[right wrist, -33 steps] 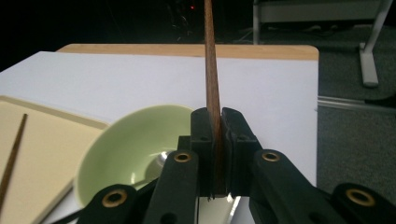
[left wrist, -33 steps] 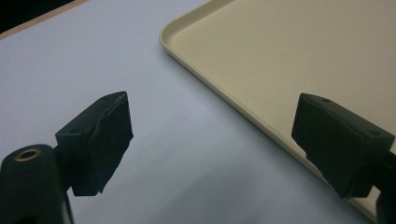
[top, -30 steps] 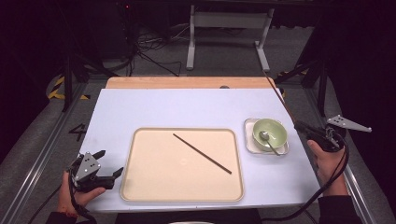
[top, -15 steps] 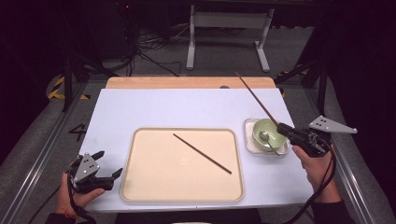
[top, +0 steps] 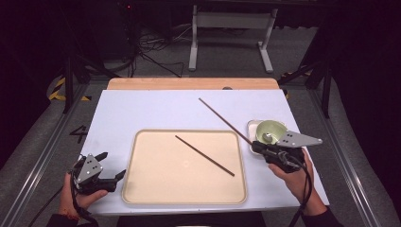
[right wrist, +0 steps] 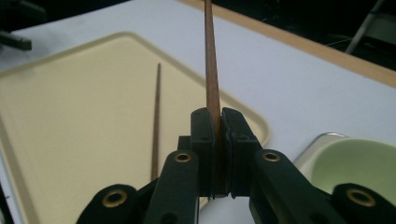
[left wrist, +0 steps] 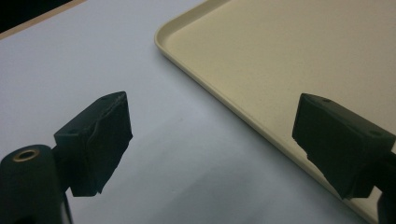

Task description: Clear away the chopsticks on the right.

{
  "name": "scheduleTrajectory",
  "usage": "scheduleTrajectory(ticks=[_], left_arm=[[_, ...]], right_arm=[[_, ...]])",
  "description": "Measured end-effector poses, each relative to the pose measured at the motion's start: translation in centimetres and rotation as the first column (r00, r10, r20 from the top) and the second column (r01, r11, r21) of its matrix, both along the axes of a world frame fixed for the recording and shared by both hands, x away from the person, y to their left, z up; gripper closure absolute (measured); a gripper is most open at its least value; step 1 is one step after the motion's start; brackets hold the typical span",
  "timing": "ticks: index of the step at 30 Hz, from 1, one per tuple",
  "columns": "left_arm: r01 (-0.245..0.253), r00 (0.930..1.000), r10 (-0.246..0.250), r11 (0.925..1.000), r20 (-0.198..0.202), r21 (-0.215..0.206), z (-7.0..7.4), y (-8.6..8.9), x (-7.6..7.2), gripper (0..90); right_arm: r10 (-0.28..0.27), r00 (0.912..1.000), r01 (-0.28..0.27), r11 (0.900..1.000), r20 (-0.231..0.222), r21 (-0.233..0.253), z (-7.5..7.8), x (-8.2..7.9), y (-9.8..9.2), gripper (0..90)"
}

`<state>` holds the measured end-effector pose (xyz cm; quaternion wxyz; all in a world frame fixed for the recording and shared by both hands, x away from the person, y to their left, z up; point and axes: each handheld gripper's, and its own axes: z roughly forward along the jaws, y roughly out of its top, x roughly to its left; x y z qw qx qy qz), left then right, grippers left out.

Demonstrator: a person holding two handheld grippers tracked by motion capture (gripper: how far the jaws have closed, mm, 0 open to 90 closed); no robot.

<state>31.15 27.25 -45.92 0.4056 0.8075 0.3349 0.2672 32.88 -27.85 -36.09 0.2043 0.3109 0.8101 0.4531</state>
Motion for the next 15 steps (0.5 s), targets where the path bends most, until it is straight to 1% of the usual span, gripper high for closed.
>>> scheduleTrajectory(ticks=[1, 4, 5, 9, 11, 12, 14, 15], left_arm=[[0.001, 1.0000, -0.001, 1.0000, 0.000, -0.001, 0.0, 0.0, 0.0, 12.8], [0.002, 1.0000, -0.001, 1.0000, -0.003, 0.004, 0.0, -0.1, 0.0, 12.8], [0.002, 1.0000, -0.002, 1.0000, -0.003, 0.004, 0.0, -0.1, 0.0, 12.8], [0.007, 1.0000, -0.007, 1.0000, -0.005, 0.004, 0.0, -0.1, 0.1, 12.8], [0.008, 0.9999, -0.008, 1.0000, -0.007, 0.002, -0.1, -0.1, 0.0, 12.8], [0.008, 0.9999, -0.008, 1.0000, -0.008, 0.004, -0.1, -0.1, 0.0, 12.8], [0.010, 0.9999, -0.009, 0.9999, -0.012, 0.003, -0.1, -0.1, 0.0, 12.8], [0.009, 0.9999, -0.009, 0.9999, -0.010, 0.004, -0.1, -0.1, 0.0, 12.8]], right_arm=[[0.006, 1.0000, -0.006, 1.000, -0.003, -0.009, -0.3, 0.0, 0.4, 84.8], [0.043, 0.9985, -0.045, 0.998, -0.034, -0.049, -1.4, 0.2, 2.0, 84.8], [0.061, 0.9965, -0.065, 0.995, -0.058, -0.072, -2.3, 0.4, 2.8, 84.8], [0.075, 0.9924, -0.086, 0.989, -0.098, -0.119, -4.0, 1.0, 3.7, 84.8], [0.074, 0.9916, -0.087, 0.988, -0.105, -0.124, -4.2, 1.1, 3.8, 84.8], [0.075, 0.9903, -0.090, 0.988, -0.117, -0.128, -4.6, 1.3, 4.0, 84.8], [0.069, 0.9898, -0.087, 0.985, -0.125, -0.147, -5.1, 1.5, 4.1, 84.8], [0.070, 0.9878, -0.091, 0.985, -0.139, -0.150, -5.5, 1.7, 4.1, 84.8]])
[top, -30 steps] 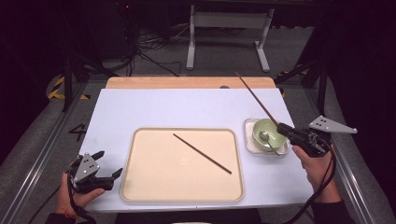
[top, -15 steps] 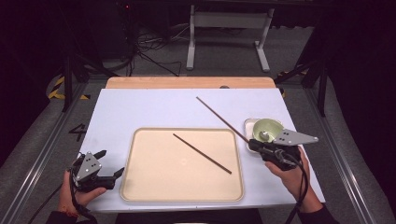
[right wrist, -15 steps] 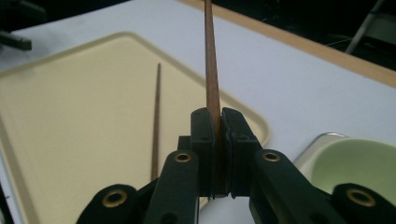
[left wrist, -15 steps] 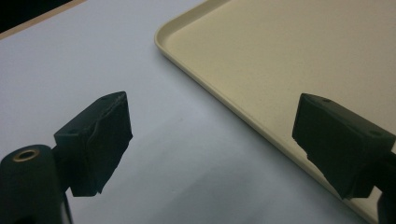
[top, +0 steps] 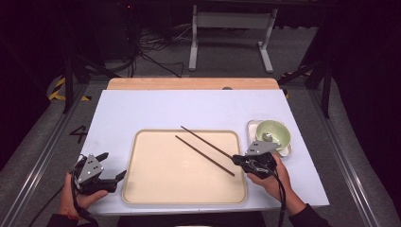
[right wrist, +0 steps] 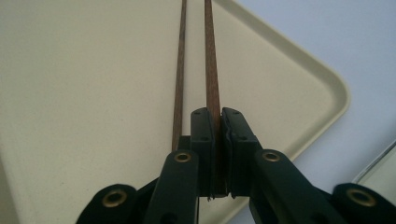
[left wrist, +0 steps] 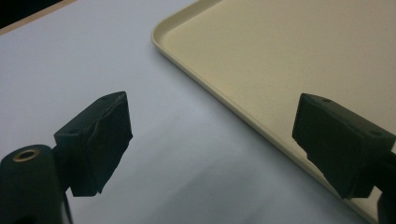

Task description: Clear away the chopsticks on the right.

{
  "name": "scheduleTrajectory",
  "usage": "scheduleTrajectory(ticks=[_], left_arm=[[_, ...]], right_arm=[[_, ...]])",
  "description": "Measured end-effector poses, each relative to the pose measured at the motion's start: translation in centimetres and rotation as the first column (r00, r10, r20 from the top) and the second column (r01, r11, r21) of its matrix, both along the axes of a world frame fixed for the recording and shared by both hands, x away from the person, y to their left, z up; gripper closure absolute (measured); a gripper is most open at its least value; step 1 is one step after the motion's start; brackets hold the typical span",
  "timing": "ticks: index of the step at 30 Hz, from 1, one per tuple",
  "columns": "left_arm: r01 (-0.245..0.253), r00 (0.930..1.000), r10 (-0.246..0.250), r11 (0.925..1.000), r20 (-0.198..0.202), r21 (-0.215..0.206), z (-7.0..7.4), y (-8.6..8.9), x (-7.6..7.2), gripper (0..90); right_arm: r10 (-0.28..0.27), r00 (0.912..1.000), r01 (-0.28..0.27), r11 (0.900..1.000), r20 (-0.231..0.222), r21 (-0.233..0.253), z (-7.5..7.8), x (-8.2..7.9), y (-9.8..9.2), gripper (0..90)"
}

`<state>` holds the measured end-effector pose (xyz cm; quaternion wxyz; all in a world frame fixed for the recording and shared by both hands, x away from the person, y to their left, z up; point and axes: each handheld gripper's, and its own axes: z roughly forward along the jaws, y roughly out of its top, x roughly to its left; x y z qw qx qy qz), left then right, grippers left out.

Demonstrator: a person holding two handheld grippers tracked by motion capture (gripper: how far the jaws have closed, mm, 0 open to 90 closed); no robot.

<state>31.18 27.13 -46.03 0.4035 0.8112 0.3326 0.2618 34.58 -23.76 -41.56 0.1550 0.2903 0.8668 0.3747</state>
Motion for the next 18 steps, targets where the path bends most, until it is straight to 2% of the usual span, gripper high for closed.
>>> scheduleTrajectory(ticks=[8, 18], left_arm=[[0.004, 1.0000, -0.004, 1.0000, 0.002, 0.004, 0.0, 0.0, 0.0, 12.8], [0.009, 1.0000, -0.009, 0.9999, -0.001, 0.006, -0.1, -0.2, 0.1, 12.8]], right_arm=[[0.028, 0.9991, -0.029, 0.999, -0.032, -0.025, -1.4, 0.5, 0.3, 84.5], [0.024, 0.9977, -0.026, 0.999, -0.063, -0.043, -2.3, 0.8, 0.8, 83.9]])
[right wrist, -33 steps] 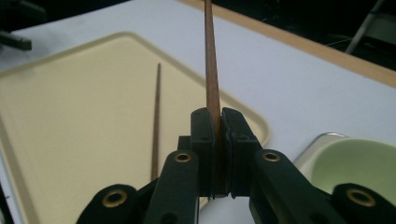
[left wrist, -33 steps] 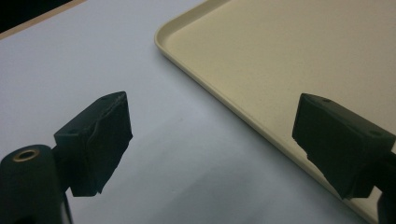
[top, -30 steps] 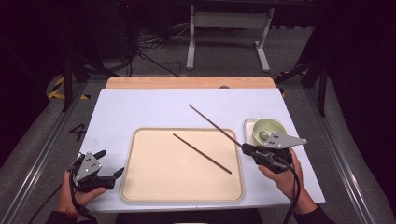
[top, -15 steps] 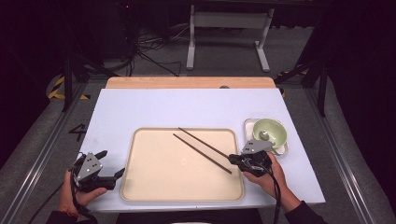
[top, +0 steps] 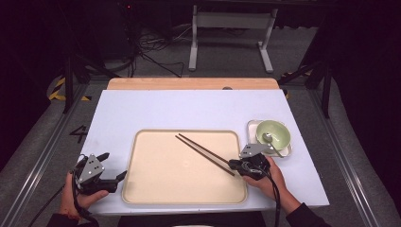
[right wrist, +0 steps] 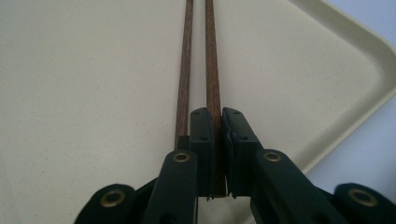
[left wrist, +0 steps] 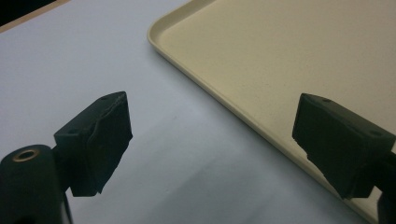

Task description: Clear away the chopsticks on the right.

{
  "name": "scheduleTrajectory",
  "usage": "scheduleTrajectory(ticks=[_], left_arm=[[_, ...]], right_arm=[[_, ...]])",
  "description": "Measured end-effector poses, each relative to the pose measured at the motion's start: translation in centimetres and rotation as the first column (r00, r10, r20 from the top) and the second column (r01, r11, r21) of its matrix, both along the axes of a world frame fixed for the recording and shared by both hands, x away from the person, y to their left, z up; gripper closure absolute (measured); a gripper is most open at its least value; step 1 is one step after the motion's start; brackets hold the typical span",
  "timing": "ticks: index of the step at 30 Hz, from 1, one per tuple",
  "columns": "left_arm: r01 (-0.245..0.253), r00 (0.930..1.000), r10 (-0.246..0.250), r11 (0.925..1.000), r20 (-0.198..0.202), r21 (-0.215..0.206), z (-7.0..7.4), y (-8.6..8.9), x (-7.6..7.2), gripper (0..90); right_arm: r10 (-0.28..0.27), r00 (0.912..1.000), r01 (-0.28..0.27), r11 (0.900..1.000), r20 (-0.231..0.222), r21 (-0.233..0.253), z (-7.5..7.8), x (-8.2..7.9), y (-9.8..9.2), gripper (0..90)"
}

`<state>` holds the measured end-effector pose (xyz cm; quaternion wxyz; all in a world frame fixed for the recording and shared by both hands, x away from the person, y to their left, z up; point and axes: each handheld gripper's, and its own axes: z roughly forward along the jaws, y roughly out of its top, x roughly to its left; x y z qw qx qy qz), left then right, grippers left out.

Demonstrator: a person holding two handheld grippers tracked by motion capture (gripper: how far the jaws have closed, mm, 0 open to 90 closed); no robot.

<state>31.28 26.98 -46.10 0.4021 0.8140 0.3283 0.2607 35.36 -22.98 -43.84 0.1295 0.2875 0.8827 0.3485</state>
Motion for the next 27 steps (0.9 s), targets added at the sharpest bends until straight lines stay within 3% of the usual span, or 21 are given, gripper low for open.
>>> scheduleTrajectory(ticks=[6, 13, 15, 19, 23, 27], left_arm=[[-0.001, 1.0000, 0.001, 1.0000, -0.004, 0.006, 0.0, 0.1, 0.0, 12.8], [-0.001, 1.0000, 0.001, 1.0000, -0.002, 0.005, 0.0, 0.1, -0.1, 12.8], [-0.002, 1.0000, 0.002, 1.0000, -0.004, 0.006, 0.0, 0.1, 0.0, 12.8], [-0.001, 1.0000, 0.001, 1.0000, -0.003, 0.006, 0.0, 0.1, -0.1, 12.8], [0.001, 1.0000, -0.001, 1.0000, -0.004, 0.006, 0.0, 0.0, 0.0, 12.8], [0.005, 1.0000, -0.005, 1.0000, -0.004, 0.006, -0.1, 0.0, 0.0, 12.8]], right_arm=[[-0.015, 0.9999, 0.015, 1.000, -0.002, -0.008, 0.0, 0.0, 0.3, 78.5], [-0.018, 0.9991, 0.018, 1.000, 0.038, -0.010, 0.5, -0.1, 1.0, 67.6], [-0.009, 0.9987, 0.008, 1.000, 0.050, 0.010, 0.8, 0.0, 1.5, 64.9], [0.018, 0.9963, -0.019, 1.000, 0.084, 0.009, 1.4, 0.4, 3.1, 60.9], [0.060, 0.9904, -0.055, 0.998, 0.125, -0.040, 1.6, 1.5, 5.6, 59.4], [0.090, 0.9888, -0.084, 0.995, 0.119, -0.050, 1.2, 3.2, 7.8, 55.7]])
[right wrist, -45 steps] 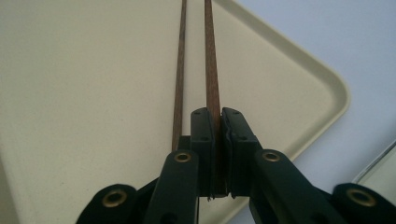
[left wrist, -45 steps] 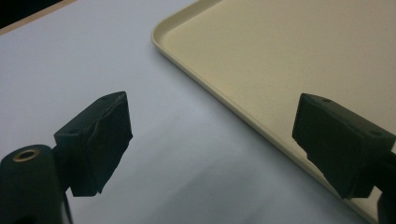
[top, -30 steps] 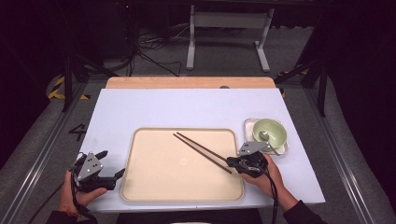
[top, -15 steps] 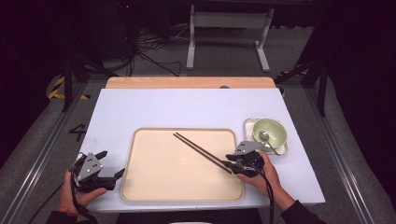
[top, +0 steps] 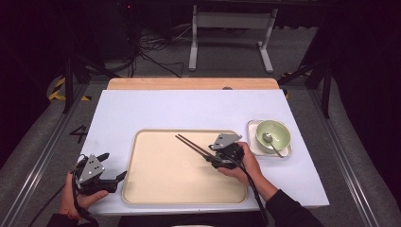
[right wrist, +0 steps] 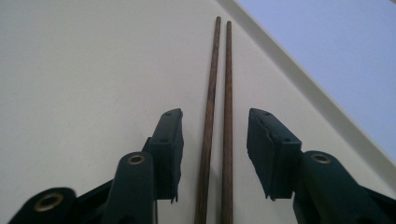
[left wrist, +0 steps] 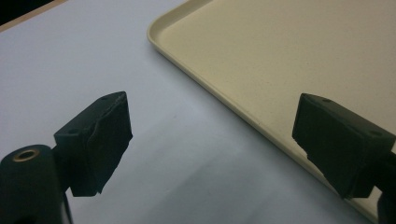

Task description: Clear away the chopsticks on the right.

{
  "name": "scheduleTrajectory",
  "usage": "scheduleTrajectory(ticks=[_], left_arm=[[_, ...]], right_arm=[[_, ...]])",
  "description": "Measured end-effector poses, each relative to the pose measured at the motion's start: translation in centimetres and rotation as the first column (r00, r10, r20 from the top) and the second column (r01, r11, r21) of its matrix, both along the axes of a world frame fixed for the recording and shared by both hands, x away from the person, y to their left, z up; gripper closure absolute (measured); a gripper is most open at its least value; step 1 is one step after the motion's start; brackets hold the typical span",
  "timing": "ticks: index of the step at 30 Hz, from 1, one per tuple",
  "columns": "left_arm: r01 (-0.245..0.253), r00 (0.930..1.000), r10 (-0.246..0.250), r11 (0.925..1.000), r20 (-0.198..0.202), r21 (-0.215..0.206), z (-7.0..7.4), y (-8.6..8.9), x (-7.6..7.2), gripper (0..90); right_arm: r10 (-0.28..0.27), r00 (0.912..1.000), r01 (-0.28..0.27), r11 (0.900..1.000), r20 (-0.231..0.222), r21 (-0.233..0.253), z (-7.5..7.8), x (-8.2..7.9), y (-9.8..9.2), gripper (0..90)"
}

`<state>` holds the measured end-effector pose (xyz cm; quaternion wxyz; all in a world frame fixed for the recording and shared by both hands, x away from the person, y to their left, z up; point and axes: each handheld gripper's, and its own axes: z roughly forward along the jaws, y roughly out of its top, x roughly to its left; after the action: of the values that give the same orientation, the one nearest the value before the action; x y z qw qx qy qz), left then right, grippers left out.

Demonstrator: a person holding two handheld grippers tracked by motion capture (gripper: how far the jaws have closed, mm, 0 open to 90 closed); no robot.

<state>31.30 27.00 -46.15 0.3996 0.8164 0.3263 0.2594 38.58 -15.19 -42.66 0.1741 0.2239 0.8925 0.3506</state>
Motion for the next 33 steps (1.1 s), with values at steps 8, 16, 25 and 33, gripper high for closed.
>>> scheduleTrajectory(ticks=[8, 16, 25, 33], left_arm=[[0.005, 1.0000, -0.005, 1.0000, -0.004, 0.002, -0.1, 0.0, 0.1, 12.8], [0.013, 0.9999, -0.013, 0.9999, 0.004, 0.002, 0.0, -0.1, 0.0, 13.0], [0.020, 0.9998, -0.020, 0.9998, 0.005, 0.009, 0.0, -0.3, 0.1, 13.1], [0.017, 0.9998, -0.017, 0.9998, 0.004, 0.005, 0.0, -0.3, 0.2, 13.2]], right_arm=[[-0.011, 0.9988, 0.009, 1.000, -0.048, -0.026, -1.8, 3.5, 3.0, 54.0], [-0.062, 0.9927, 0.063, 0.998, -0.104, 0.007, -2.2, 4.1, 2.5, 79.1], [-0.097, 0.9860, 0.099, 0.995, -0.136, 0.012, -2.1, 3.1, 0.8, 79.2], [-0.121, 0.9841, 0.121, 0.993, -0.130, -0.003, -2.0, 1.8, -0.5, 77.6]])
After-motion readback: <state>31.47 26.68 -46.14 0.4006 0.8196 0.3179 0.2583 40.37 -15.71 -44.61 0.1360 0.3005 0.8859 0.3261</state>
